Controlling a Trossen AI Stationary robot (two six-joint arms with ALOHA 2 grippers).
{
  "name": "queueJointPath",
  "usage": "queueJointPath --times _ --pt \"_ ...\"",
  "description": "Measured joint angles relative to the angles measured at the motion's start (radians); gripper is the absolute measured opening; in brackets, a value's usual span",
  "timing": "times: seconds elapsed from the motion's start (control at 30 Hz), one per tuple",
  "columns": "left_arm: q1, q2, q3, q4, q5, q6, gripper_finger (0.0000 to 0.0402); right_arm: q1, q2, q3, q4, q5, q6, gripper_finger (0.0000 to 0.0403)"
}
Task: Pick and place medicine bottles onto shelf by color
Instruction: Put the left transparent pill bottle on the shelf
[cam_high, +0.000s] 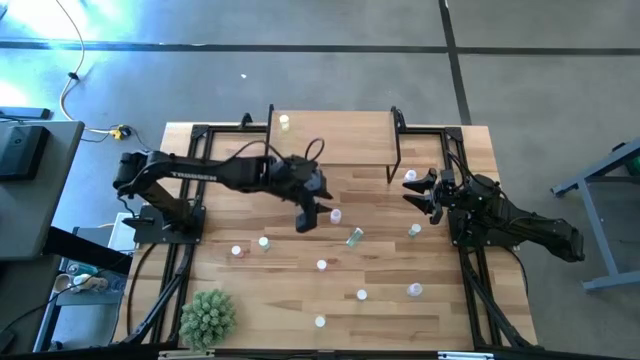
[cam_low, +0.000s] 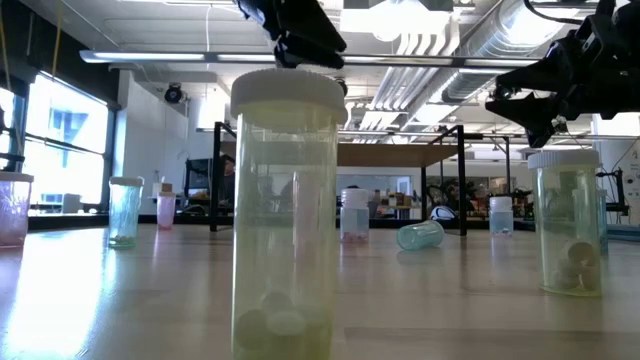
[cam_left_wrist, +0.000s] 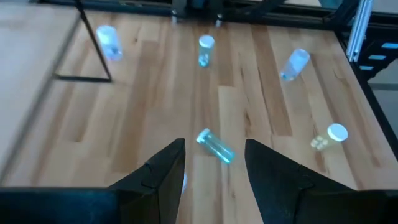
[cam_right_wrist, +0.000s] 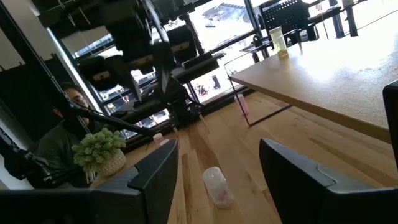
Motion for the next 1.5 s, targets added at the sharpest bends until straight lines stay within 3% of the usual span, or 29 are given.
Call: queueJointPath --times 0.63,0.87,1.13,1.5 --pt "-0.079 -0.001 -0.376 0.487 0.059 -0.203 0.0156 0.000 0.000 0.000 0.003 0.012 -0.025 0.0216" --pt "-0.097 -0.066 -0.455 0.520 0.047 -0.219 0.0156 0.000 0.000 -0.001 0.017 0.055 0.013 0.0216" --pt "-0.100 -0.226 -0.587 0.565 0.043 -0.215 0.0156 0.001 0.007 -0.001 0.066 0.075 0.111 0.0216" --pt "-0.060 -0.393 -0.704 0.543 -0.008 -0.212 0.0156 0.001 0.042 -0.001 0.280 0.082 0.140 0.0216"
